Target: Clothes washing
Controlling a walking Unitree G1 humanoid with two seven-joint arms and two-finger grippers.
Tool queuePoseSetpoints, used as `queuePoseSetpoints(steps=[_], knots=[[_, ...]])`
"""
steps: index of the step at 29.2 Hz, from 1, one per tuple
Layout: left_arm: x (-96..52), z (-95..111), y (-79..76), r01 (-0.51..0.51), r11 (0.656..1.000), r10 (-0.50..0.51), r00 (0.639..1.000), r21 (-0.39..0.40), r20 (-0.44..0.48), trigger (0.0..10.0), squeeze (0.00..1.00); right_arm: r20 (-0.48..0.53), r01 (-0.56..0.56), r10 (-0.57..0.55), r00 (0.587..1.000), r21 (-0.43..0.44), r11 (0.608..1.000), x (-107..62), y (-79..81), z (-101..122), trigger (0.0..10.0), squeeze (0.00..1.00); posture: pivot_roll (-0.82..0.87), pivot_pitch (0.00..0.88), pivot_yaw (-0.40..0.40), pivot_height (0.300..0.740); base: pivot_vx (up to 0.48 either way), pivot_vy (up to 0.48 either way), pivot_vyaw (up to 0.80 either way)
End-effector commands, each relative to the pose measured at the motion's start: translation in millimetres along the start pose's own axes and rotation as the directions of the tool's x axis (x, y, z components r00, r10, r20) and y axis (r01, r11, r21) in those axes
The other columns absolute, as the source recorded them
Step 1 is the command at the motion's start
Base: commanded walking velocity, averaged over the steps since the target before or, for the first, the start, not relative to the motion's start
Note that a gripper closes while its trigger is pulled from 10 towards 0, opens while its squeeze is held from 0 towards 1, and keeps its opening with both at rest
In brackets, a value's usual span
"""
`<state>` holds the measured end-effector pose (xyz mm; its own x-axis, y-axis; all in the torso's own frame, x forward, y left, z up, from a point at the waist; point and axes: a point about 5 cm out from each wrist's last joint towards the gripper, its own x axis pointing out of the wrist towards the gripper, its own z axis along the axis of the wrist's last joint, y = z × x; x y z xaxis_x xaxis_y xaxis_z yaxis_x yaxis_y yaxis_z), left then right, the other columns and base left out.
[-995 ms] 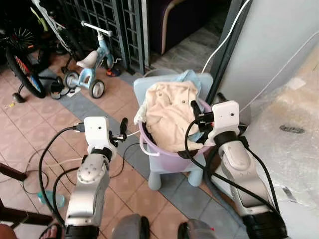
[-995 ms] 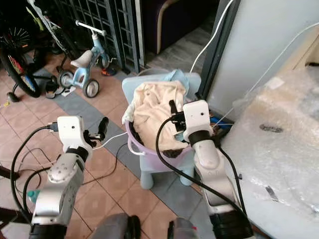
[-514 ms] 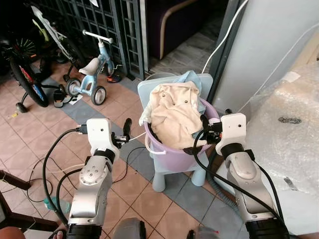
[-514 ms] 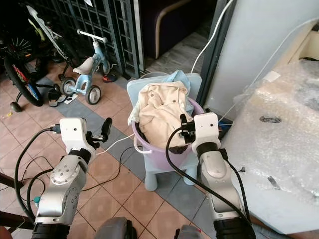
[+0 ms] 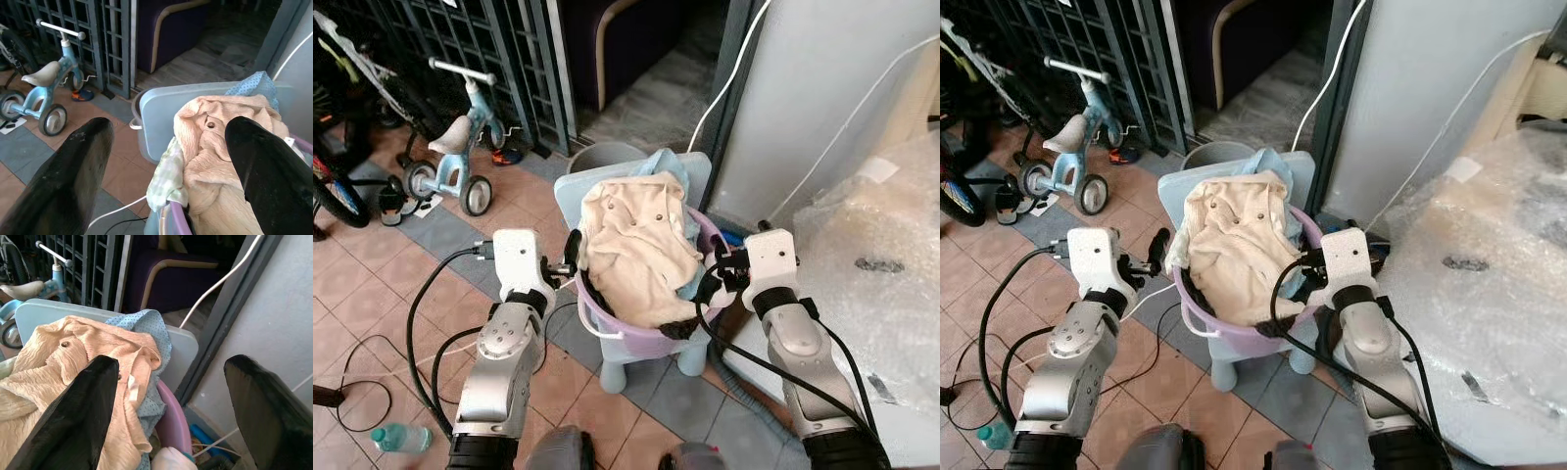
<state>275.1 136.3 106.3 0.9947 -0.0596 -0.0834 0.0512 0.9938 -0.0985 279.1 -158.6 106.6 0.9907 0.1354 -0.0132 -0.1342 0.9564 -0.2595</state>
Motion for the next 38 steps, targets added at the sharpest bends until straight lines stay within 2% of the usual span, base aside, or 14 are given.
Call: queuePoseSetpoints(steps=[1,7,11,13,18,19,22,26,31,33,37,38], knots=[[-0.3,-3.5,6.6,-0.03,0.999,0.03,0.999,0.012,-0.024,10.0,0.0,0.004,-0.028,0.028,1.0,0.0,1.0,-1.1,6.1,-0.1,10.0,0.0,0.0,0.129,0.03,0.74,0.45,0.0,0.0],[-0.8,-4.2,8.4,-0.059,0.998,0.06,0.998,0.024,-0.035,10.0,0.0,-0.042,-0.076,0.075,0.996,-0.038,0.996,-6.5,7.3,-11.5,10.0,0.0,0.0,0.133,0.031,0.74,0.212,0.0,0.0],[-2.4,-6.5,13.5,-0.114,0.993,0.115,0.991,0.024,-0.062,10.0,0.0,-0.075,-0.083,0.078,0.994,-0.071,0.994,-6.9,10.7,-16.2,10.0,0.0,0.01,0.134,0.031,0.74,0.0,0.0,0.8],[-5.3,-11.2,15.7,-0.103,0.991,0.112,0.987,0.086,-0.113,10.0,0.0,-0.155,-0.126,0.116,0.981,-0.059,0.99,-3.7,17.1,-25.7,10.0,0.0,0.03,0.143,0.03,0.74,0.0,0.0,0.0],[-14.3,-21.3,18.3,-0.036,0.993,0.056,0.984,0.117,-0.171,10.0,0.0,-0.283,-0.17,0.138,0.949,-0.091,0.981,0.9,16.4,-46.4,10.0,0.0,0.06,0.148,0.026,0.74,0.0,0.0,0.0],[-18.6,-23.3,20.2,-0.046,0.991,0.069,0.979,0.125,-0.191,10.0,0.0,-0.329,-0.188,0.153,0.932,-0.079,0.979,5.4,14.9,-51.3,10.0,0.0,0.08,0.152,0.02,0.74,0.0,0.0,0.0],[-28.3,-23.5,22.1,-0.042,0.984,0.077,0.976,0.173,-0.204,10.0,0.0,-0.381,-0.196,0.15,0.912,-0.085,0.977,16.5,12.6,-56.2,10.0,0.0,0.1,0.177,0.016,0.74,0.0,0.0,0.0],[-33.8,-23.8,20.9,-0.03,0.981,0.072,0.974,0.192,-0.216,10.0,0.0,-0.389,-0.203,0.157,0.908,-0.077,0.976,22.7,15.6,-56.5,10.0,0.0,0.11,0.194,0.018,0.74,0.0,0.0,0.0],[-48.4,-29.2,13.7,0.071,0.975,-0.01,0.961,0.21,-0.276,10.0,0.0,-0.4,-0.246,0.2,0.895,-0.069,0.967,33.3,28.9,-57.7,10.0,0.0,0.14,0.24,0.03,0.74,0.0,0.0,0.0],[-53.7,-28.6,16.7,0.074,0.969,-0.004,0.959,0.235,-0.285,10.0,0.0,-0.394,-0.294,0.241,0.887,-0.081,0.952,40.4,40.7,-56.8,10.0,0.0,0.16,0.259,0.033,0.74,0.0,0.0,0.0],[-56.5,-26.0,19.4,0.056,0.966,0.019,0.959,0.253,-0.282,10.0,0.0,-0.377,-0.319,0.262,0.888,-0.096,0.943,46.5,48.8,-53.4,10.0,0.0,0.17,0.27,0.034,0.74,0.0,0.0,0.0],[-59.0,-24.9,19.4,0.052,0.967,0.023,0.958,0.251,-0.286,10.0,0.0,-0.383,-0.336,0.267,0.885,-0.125,0.934,50.0,54.4,-53.5,10.0,0.0,0.18,0.281,0.028,0.74,0.0,0.0,0.0]])
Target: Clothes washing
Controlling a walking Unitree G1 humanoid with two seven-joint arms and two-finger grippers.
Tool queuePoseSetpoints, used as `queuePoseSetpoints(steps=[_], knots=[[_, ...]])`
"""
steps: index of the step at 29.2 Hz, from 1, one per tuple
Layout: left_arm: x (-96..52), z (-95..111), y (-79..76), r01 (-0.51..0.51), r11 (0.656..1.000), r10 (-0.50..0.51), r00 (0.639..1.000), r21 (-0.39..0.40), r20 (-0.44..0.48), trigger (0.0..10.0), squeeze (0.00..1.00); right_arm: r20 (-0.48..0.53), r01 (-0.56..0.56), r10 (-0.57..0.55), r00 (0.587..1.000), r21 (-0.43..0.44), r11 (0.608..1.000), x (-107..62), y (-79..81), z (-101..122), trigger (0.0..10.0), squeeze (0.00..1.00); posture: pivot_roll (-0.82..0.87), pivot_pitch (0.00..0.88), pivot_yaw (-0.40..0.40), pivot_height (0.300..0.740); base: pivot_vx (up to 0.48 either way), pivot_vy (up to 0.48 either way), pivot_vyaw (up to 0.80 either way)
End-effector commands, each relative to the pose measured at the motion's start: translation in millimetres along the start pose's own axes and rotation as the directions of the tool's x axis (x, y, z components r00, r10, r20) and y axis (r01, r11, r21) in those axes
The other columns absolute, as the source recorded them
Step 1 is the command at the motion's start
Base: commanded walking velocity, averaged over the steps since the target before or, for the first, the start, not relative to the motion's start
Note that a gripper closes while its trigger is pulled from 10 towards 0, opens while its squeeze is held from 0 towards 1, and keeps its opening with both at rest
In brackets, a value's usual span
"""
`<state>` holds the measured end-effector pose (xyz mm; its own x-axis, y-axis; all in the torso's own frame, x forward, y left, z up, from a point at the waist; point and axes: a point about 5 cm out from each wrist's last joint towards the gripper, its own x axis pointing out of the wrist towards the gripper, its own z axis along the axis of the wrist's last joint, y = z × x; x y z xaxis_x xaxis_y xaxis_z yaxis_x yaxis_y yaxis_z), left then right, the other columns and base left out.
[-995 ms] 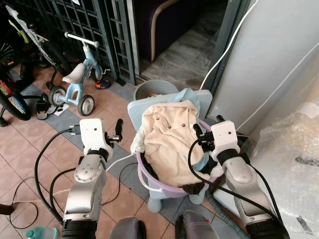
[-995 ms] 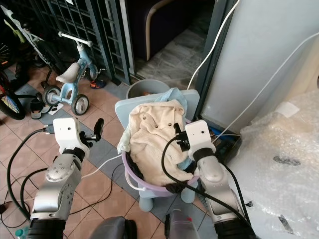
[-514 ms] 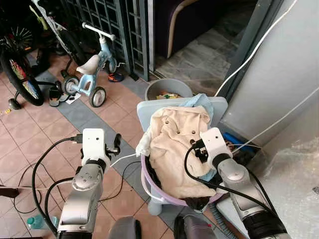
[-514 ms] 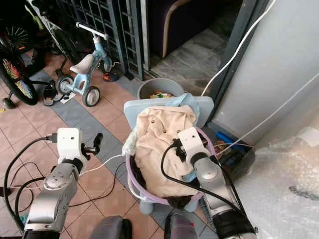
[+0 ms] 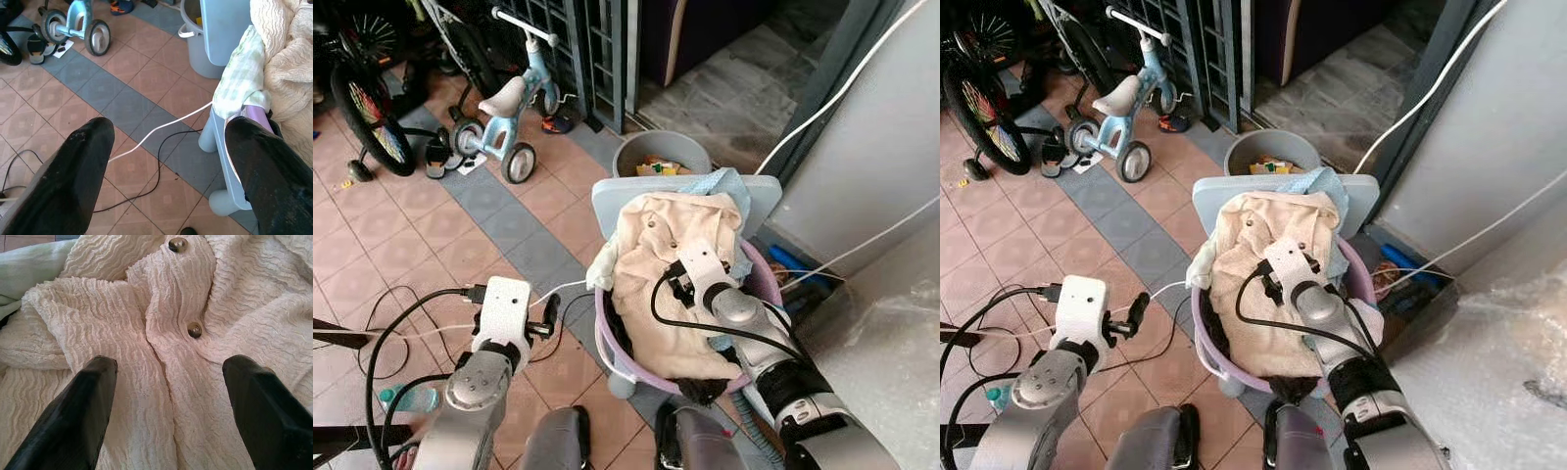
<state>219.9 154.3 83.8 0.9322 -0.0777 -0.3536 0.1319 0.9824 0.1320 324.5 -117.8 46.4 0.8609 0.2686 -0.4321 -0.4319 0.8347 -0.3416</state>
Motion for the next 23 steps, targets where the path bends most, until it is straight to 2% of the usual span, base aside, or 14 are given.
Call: queuePoseSetpoints(steps=[1,2,3,4,5,7,12,16,17,18,19,23], knots=[[-5.5,-1.2,1.7,-0.014,1.0,0.014,1.0,0.014,-0.017,10.0,0.0,-0.034,-0.025,0.023,0.999,-0.051,0.998,4.0,9.0,-5.0,10.0,0.0,0.19,0.284,0.023,0.74,0.0,0.0,0.0],[-6.3,-1.0,1.5,-0.012,1.0,0.013,1.0,0.015,-0.019,10.0,0.0,-0.047,-0.03,0.027,0.999,-0.065,0.997,5.3,10.5,-6.1,10.0,0.0,0.19,0.285,0.022,0.74,0.0,0.0,0.0],[-7.6,0.8,1.9,-0.016,0.999,0.016,1.0,0.029,-0.017,10.0,0.0,-0.097,-0.018,0.006,0.995,-0.127,0.992,6.0,9.3,-12.2,1.7,0.0,0.19,0.291,0.017,0.74,0.0,0.0,0.0],[-8.4,2.5,1.9,-0.015,0.999,0.015,1.0,0.032,-0.014,10.0,0.0,-0.114,-0.024,0.004,0.993,-0.172,0.985,5.8,7.7,-15.1,0.0,0.0,0.19,0.292,0.012,0.74,0.0,0.0,0.0],[-8.4,2.5,1.9,-0.015,0.999,0.015,1.0,0.032,-0.014,10.0,0.0,-0.114,-0.024,0.004,0.993,-0.172,0.985,5.8,7.7,-15.1,0.0,0.0,0.19,0.292,0.012,0.74,0.0,0.0,0.0],[-8.1,3.6,4.0,-0.015,1.0,0.015,1.0,0.028,-0.013,10.0,0.0,-0.116,-0.031,0.004,0.993,-0.238,0.971,5.5,1.5,-16.5,0.0,0.0,0.18,0.292,0.007,0.74,0.0,0.0,0.0],[-4.8,2.7,3.4,-0.012,1.0,0.012,1.0,0.025,-0.019,10.0,0.0,-0.14,-0.028,-0.006,0.99,-0.237,0.971,3.1,-11.0,-22.4,0.0,0.0,0.16,0.286,0.015,0.74,0.0,0.0,0.0],[0.3,7.0,-0.6,0.008,1.0,-0.008,1.0,0.018,-0.008,10.0,0.0,-0.156,-0.038,0.009,0.988,-0.185,0.982,1.5,-13.2,-28.8,0.0,0.0,0.14,0.279,0.037,0.74,0.0,0.0,0.0],[4.1,9.7,-1.5,0.017,1.0,-0.017,1.0,0.018,0.001,10.0,0.0,-0.163,-0.029,0.008,0.987,-0.123,0.992,0.2,-13.9,-32.0,0.0,0.0,0.13,0.265,0.032,0.74,0.0,0.0,0.0],[4.1,9.7,-1.5,0.017,1.0,-0.017,1.0,0.018,0.001,10.0,0.0,-0.163,-0.029,0.008,0.987,-0.123,0.992,0.2,-13.9,-32.0,0.0,0.0,0.13,0.265,0.032,0.74,0.0,0.0,0.0],[7.1,11.9,-2.1,0.018,1.0,-0.018,1.0,0.018,0.01,10.0,0.0,-0.172,-0.015,0.004,0.985,-0.059,0.998,-1.4,-15.5,-35.5,0.0,0.0,0.13,0.259,0.031,0.74,0.0,0.0,0.0],[13.5,14.5,-1.9,0.009,1.0,-0.009,1.0,0.01,0.016,10.0,0.0,-0.179,-0.015,0.016,0.984,0.007,1.0,-4.0,-16.9,-39.8,0.0,0.0,0.12,0.242,0.024,0.74,0.0,0.0,0.0]])
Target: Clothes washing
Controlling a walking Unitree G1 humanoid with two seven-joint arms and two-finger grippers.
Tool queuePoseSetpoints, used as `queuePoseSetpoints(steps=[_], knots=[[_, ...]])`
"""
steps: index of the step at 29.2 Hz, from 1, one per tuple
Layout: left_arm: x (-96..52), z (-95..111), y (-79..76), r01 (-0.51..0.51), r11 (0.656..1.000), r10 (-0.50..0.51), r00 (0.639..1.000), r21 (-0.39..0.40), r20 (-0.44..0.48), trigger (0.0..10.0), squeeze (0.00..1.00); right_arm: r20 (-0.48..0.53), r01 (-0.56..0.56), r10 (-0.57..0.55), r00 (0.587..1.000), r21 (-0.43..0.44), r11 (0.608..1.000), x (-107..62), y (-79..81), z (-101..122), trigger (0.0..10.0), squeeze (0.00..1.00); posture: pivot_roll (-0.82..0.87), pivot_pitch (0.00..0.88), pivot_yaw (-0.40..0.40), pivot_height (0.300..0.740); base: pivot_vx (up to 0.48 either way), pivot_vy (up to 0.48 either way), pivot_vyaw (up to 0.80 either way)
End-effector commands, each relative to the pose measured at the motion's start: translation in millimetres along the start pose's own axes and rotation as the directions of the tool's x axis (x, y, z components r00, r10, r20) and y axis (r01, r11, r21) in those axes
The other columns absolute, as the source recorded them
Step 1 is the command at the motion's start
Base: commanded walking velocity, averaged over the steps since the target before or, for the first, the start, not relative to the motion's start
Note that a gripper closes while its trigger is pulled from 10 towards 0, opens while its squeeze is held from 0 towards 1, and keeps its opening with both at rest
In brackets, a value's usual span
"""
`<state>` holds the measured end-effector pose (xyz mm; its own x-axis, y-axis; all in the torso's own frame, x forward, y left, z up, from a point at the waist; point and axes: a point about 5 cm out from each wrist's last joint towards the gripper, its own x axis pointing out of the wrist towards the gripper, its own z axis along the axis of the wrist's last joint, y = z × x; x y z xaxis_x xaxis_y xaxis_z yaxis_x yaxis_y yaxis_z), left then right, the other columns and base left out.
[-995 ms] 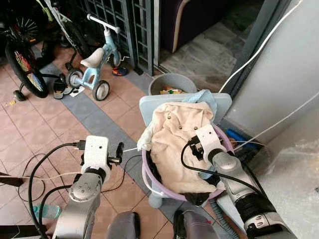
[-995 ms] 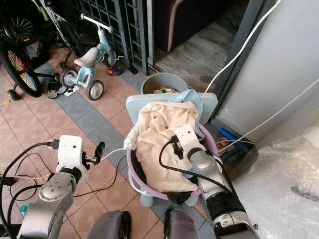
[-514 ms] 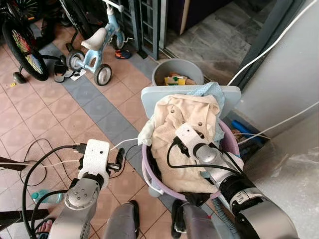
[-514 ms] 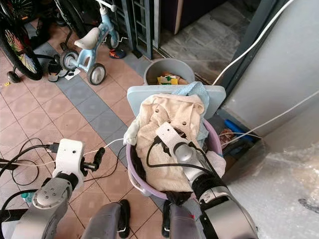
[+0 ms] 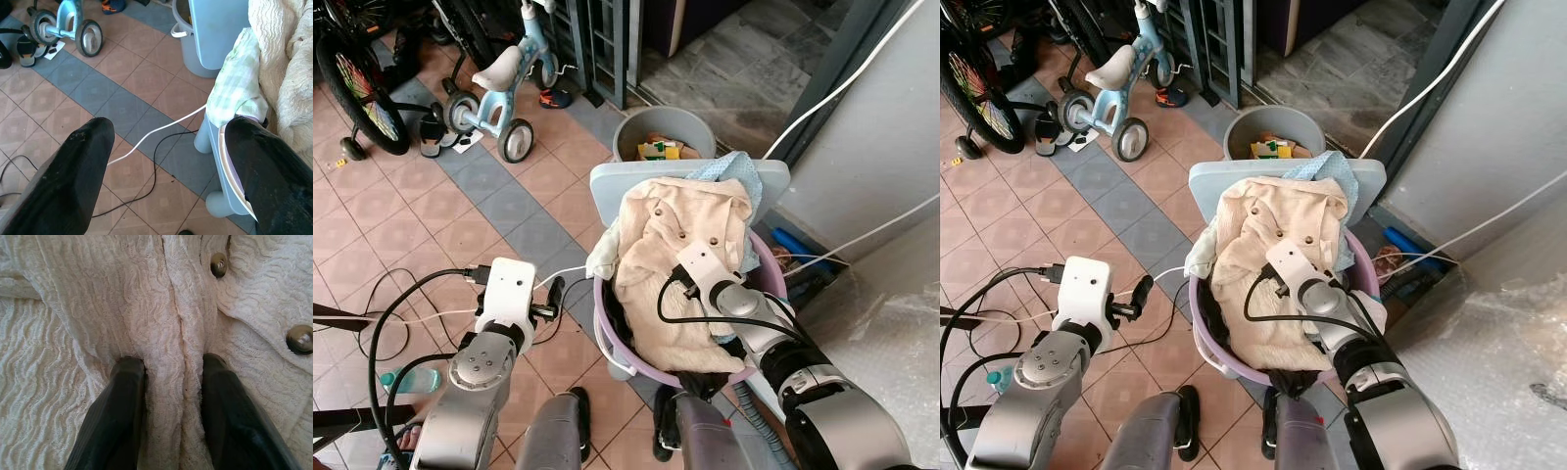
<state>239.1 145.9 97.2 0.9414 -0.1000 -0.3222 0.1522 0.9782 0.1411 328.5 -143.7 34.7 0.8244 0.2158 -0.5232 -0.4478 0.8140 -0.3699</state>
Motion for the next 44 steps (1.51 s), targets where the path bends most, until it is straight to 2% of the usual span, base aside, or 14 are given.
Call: queuePoseSetpoints(steps=[1,9,16,19,23,28,30,33,39,40,41,42,43,44], knots=[[1.5,-5.0,1.3,-0.01,1.0,0.01,1.0,-0.009,-0.018,10.0,0.0,-0.067,-0.024,0.029,0.997,0.064,0.998,-4.2,3.4,-20.0,0.0,0.0,0.12,0.238,0.023,0.74,0.0,0.0,0.0],[5.0,-7.3,-1.2,-0.014,1.0,0.014,1.0,-0.02,-0.019,10.0,0.0,0.0,-0.101,0.101,0.995,0.066,0.993,-2.2,4.4,-6.2,0.0,0.0,0.11,0.205,0.012,0.74,0.0,0.0,0.0],[14.7,-7.5,-2.0,-0.023,0.998,0.023,1.0,-0.057,-0.004,10.0,0.0,0.184,-0.102,0.078,0.98,0.126,0.987,-5.6,-2.4,23.7,0.0,0.0,0.07,0.138,-0.007,0.74,0.0,0.0,0.0],[17.1,-10.8,-2.4,-0.031,0.997,0.03,0.999,-0.067,-0.014,10.0,0.0,0.201,-0.091,0.052,0.978,0.19,0.978,-8.3,2.0,22.4,0.0,0.0,0.06,0.125,-0.004,0.74,0.0,0.0,0.0],[26.4,-5.0,-3.6,-0.02,0.998,0.021,1.0,-0.065,0.013,10.0,0.0,0.229,0.011,-0.092,0.969,0.333,0.943,-18.8,-1.3,18.6,0.0,0.0,0.04,0.103,0.002,0.74,0.0,0.0,0.0],[31.3,0.0,-1.0,-0.031,0.997,0.034,0.999,-0.076,0.037,10.0,0.0,0.355,0.061,-0.225,0.908,0.418,0.907,-41.9,-12.7,36.5,0.0,0.0,0.02,0.093,0.021,0.74,0.0,0.0,0.0],[34.0,3.8,-2.6,-0.031,0.995,0.037,0.997,-0.1,0.068,10.0,0.0,0.506,0.022,-0.289,0.813,0.469,0.883,-69.6,-25.7,67.7,0.0,0.0,0.0,0.082,0.032,0.74,0.0,0.0,0.0],[38.1,10.4,-11.0,-0.015,0.993,0.026,0.995,-0.116,0.1,10.0,0.0,0.603,0.032,-0.298,0.74,0.411,0.911,-90.5,-35.6,87.3,0.0,0.0,-0.01,0.071,0.034,0.74,0.0,0.0,0.0],[41.3,17.0,-20.3,0.022,0.989,-0.003,0.991,-0.143,0.133,10.0,0.0,0.586,0.014,-0.263,0.767,0.394,0.919,-91.4,-28.5,74.7,0.3,0.0,-0.01,0.069,0.034,0.74,0.0,0.0,0.0],[41.0,16.8,-20.2,0.021,0.99,-0.002,0.991,-0.143,0.131,10.0,0.0,0.584,-0.001,-0.247,0.774,0.39,0.921,-90.8,-25.4,73.2,3.1,0.0,-0.01,0.072,0.035,0.74,0.0,0.0,0.0],[40.5,16.3,-20.1,0.021,0.99,-0.002,0.992,-0.141,0.127,10.0,0.0,0.583,-0.02,-0.226,0.781,0.385,0.923,-90.4,-21.7,72.0,3.1,0.0,-0.01,0.072,0.035,0.74,0.0,0.0,0.0],[40.0,15.4,-20.2,0.022,0.99,-0.005,0.992,-0.138,0.125,10.0,0.0,0.582,-0.049,-0.193,0.79,0.374,0.926,-91.1,-17.2,71.9,10.0,0.0,0.0,0.074,0.036,0.74,0.0,0.0,0.0],[39.7,14.7,-20.2,0.023,0.991,-0.006,0.992,-0.135,0.124,10.0,0.0,0.581,-0.068,-0.171,0.796,0.367,0.928,-92.0,-14.2,72.0,10.0,0.0,0.0,0.074,0.036,0.74,0.0,0.0,0.0],[38.8,13.0,-19.5,0.024,0.991,-0.008,0.993,-0.131,0.12,10.0,0.0,0.553,-0.128,-0.059,0.831,0.294,0.947,-89.4,-1.1,66.1,10.0,0.0,0.0,0.077,0.037,0.74,0.0,0.0,0.0]])
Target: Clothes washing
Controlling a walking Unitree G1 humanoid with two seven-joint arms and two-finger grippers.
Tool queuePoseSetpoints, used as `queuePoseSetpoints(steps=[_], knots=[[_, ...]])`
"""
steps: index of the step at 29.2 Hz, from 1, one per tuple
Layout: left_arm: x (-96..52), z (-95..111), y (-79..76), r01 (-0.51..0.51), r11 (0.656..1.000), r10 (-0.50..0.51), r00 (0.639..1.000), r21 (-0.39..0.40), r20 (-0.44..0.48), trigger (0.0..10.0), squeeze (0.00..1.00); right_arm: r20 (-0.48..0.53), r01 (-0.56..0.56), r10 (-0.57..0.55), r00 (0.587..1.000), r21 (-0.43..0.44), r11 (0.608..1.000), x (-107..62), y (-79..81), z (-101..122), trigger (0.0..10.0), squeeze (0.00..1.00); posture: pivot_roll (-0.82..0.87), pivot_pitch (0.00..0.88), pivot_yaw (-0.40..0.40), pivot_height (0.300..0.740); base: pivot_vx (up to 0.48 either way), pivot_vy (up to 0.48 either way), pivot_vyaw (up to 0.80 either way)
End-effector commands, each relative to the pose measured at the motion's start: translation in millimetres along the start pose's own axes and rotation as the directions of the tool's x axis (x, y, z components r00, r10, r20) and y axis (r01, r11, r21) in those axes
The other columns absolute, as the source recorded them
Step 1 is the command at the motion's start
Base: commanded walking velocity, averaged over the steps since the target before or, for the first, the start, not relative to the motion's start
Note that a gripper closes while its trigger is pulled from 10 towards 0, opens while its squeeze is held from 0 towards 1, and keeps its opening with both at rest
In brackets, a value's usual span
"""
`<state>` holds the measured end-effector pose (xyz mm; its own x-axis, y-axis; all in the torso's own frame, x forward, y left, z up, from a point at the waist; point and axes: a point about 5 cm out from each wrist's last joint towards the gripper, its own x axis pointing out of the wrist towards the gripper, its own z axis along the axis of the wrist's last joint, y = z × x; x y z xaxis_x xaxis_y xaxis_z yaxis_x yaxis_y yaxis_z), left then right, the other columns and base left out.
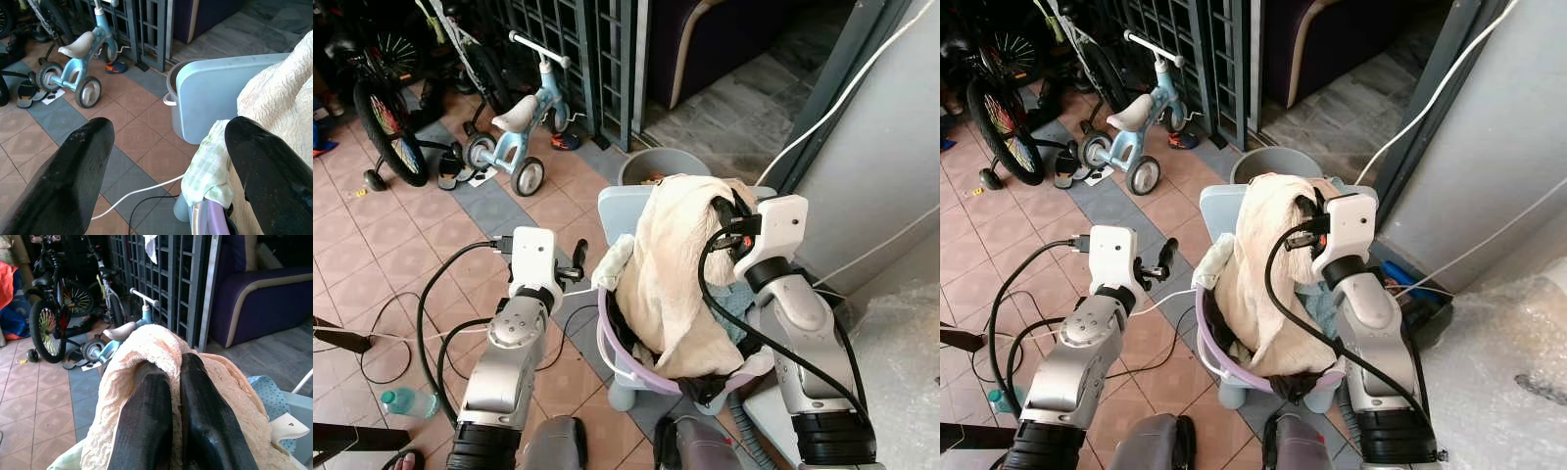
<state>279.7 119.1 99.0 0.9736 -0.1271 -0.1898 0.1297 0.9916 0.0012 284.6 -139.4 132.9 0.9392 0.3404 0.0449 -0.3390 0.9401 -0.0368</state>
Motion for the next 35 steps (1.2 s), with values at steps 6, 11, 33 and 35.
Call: queuePoseSetpoints(steps=[6,11,33,35], knots=[[-3.1,-7.7,3.6,0.004,1.0,-0.004,1.0,0.015,-0.023,10.0,0.0,-0.415,-0.308,0.203,0.887,-0.203,0.93,-31.6,16.3,-55.8,10.0,0.21,0.0,0.082,0.034,0.74,0.0,0.0,0.0],[-2.4,-7.6,3.5,0.006,1.0,-0.006,1.0,0.011,-0.023,10.0,0.0,-0.593,-0.399,0.119,0.796,-0.367,0.84,-45.7,-8.7,-79.0,10.0,1.0,0.0,0.091,0.034,0.74,0.0,0.0,0.0],[-5.6,-10.8,3.0,0.019,1.0,-0.018,0.999,0.022,-0.037,10.0,0.0,-0.44,-0.288,0.12,0.89,-0.34,0.895,9.9,-36.8,-37.4,10.0,1.0,0.02,0.102,0.027,0.74,0.0,0.0,0.0],[-5.3,-10.5,2.7,0.02,1.0,-0.019,0.999,0.023,-0.038,10.0,0.0,-0.434,-0.274,0.105,0.895,-0.348,0.896,12.4,-28.3,-43.8,10.0,1.0,0.02,0.104,0.026,0.74,0.0,0.0,0.0]])
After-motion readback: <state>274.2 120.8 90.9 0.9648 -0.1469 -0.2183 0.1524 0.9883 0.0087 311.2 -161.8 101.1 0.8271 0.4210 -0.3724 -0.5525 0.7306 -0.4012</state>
